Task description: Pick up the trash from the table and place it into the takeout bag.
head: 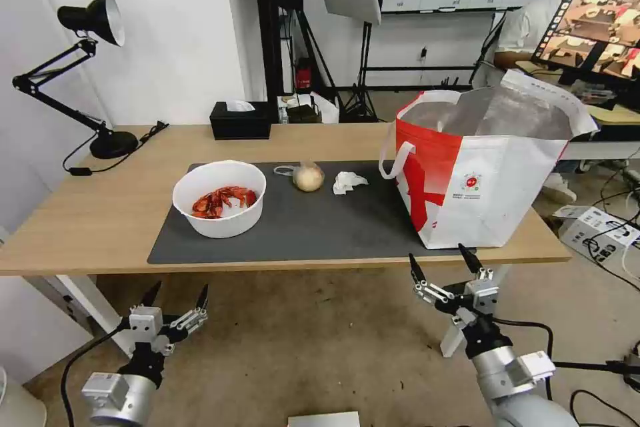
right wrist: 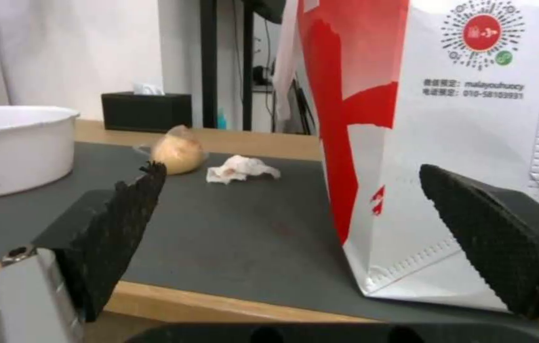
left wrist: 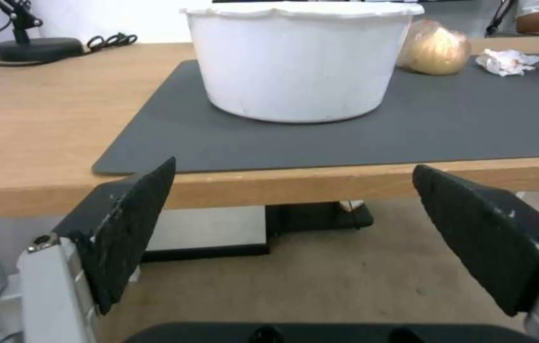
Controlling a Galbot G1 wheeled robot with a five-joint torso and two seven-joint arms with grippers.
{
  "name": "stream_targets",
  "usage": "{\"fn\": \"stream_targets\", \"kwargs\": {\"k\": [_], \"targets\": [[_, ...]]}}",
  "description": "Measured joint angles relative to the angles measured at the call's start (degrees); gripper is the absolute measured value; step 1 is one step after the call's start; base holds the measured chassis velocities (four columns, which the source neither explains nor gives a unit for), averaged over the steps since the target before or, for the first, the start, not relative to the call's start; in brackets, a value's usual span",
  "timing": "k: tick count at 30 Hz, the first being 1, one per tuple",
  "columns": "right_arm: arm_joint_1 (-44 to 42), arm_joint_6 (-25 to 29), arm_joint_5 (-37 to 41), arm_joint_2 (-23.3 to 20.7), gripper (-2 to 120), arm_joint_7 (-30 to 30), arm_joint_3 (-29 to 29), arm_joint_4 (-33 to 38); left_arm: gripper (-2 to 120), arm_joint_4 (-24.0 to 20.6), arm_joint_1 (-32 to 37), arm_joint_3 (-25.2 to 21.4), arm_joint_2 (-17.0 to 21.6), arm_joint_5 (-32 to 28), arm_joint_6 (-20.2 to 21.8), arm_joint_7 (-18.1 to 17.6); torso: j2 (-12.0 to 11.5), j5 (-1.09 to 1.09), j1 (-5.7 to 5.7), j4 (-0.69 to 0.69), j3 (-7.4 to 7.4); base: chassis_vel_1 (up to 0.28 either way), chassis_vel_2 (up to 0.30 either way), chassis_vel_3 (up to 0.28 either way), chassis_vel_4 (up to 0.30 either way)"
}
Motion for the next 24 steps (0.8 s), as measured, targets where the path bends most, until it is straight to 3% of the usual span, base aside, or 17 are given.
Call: {"fn": "stream_targets", "kwargs": {"k": [7,19,24], "targets": [[3.4,-2.4,1.7,-1.2,100,0.3,-3.9,-0.1,100,0.0,-0.2,0.3,-0.5,0.2,0.0,0.0,0.0,0.00,0.00,0.00,0.00,0.000,0.000,0.000,0.000],[23.3,-11.0,3.0,-4.8,100,2.6,-19.1,-5.7,100,-1.7,-0.4,0.9,-0.9,1.5,0.7,-0.2,0.0,-0.01,0.01,0.01,0.01,0.000,0.000,0.000,0.000],[33.2,-15.7,2.7,-3.9,100,7.7,-27.4,-9.6,100,-2.4,-0.4,0.5,-0.8,1.5,1.5,-0.4,0.0,-0.01,0.01,0.02,0.01,0.000,0.000,0.000,0.000]]}}
